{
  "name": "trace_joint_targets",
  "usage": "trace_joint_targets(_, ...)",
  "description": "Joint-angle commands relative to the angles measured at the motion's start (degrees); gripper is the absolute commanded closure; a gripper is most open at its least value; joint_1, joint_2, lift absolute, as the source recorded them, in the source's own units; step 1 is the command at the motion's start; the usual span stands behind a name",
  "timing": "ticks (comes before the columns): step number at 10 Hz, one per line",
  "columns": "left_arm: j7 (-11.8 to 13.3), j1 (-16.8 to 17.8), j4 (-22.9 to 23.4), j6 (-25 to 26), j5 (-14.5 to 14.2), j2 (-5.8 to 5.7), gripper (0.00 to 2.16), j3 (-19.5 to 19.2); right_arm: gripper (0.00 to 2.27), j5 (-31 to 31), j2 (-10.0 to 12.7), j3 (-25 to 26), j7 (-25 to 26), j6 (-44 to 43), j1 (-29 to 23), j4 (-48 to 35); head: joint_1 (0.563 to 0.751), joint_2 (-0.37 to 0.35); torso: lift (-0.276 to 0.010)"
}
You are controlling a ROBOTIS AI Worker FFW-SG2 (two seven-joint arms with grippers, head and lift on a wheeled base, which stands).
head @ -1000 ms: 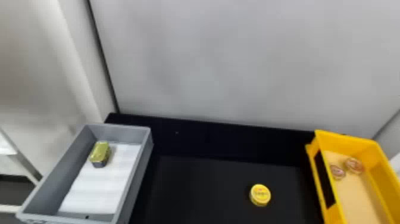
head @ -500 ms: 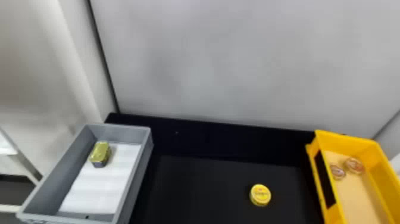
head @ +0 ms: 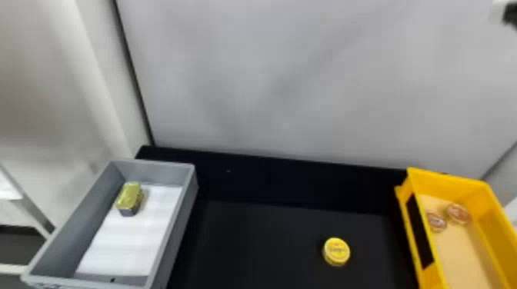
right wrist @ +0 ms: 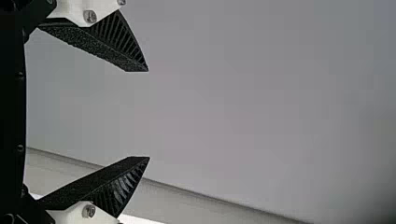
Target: Pick up the round yellow can and place it in the yellow rectangular box
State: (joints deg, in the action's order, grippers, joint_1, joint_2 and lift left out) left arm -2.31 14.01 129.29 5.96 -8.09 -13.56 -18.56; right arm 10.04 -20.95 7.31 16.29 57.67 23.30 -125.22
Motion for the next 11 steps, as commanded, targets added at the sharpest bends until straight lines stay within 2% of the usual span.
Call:
trace_joint_targets(1, 0.20, 0.23, 0.18, 0.64, 0.00, -0.07, 0.15, 0.09, 0.12, -2.48, 5.39, 4.21, -4.95, 4.23, -2.65, 2.79, 0.694, -0.078, -0.006)
trace_joint_targets(2, 0.29, 0.23, 0.26, 0.90, 0.00, -0.07, 0.15, 0.09, 0.12, -5.64, 5.39, 3.85, -4.34, 4.05, -4.50, 3.76, 0.694, -0.078, -0.006)
trace_joint_targets(5, 0.38, 0.23, 0.53, 1.34, 0.00, -0.07, 0.15, 0.09, 0.11, -24.80, 4.69, 5.52, -2.32, 8.19, -6.17, 12.46, 0.694, -0.078, -0.006)
trace_joint_targets(7, 0.38, 0.23, 0.53, 1.43, 0.00, -0.07, 0.15, 0.09, 0.11, -31.75, 4.42, 5.44, -1.88, 10.83, -6.60, 18.61, 0.694, -0.078, -0.006)
trace_joint_targets(8, 0.38, 0.32, 0.62, 1.43, 0.00, 0.02, 0.15, 0.09, 0.11, -35.97, 3.54, 4.91, -3.20, 11.27, -7.13, 22.22, 0.694, -0.078, -0.006)
trace_joint_targets(11, 0.46, 0.40, 0.70, 1.69, 0.00, -0.07, 0.15, 0.09, 0.11, -40.27, 3.10, 2.01, -3.37, 11.35, -8.19, 28.28, 0.694, -0.078, -0.006)
